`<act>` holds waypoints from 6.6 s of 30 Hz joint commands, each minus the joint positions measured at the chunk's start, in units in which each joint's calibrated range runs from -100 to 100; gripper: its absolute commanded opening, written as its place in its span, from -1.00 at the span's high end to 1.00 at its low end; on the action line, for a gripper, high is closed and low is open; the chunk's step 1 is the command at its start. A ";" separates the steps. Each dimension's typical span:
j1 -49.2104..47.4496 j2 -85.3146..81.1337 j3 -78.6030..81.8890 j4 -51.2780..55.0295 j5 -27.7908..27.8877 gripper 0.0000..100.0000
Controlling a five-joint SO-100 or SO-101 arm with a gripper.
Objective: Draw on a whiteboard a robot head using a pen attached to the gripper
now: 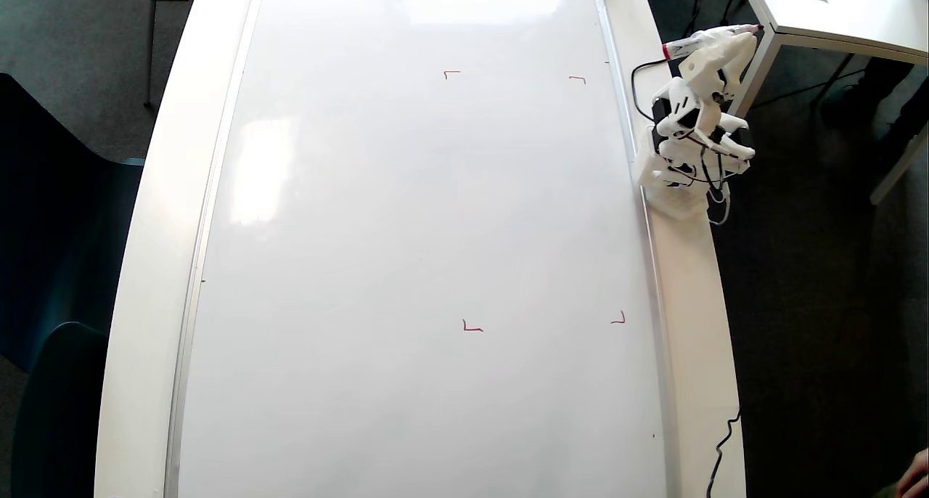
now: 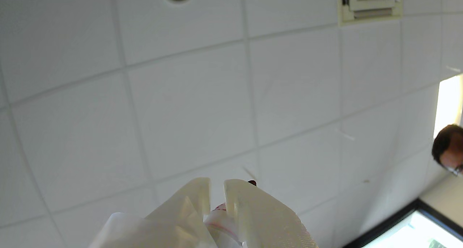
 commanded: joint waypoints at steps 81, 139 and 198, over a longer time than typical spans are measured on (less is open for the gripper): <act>-7.02 73.20 -86.24 143.91 4.35 0.99; -24.70 133.49 -143.43 185.35 -24.82 0.98; -29.19 129.80 -134.99 177.01 -4.02 0.99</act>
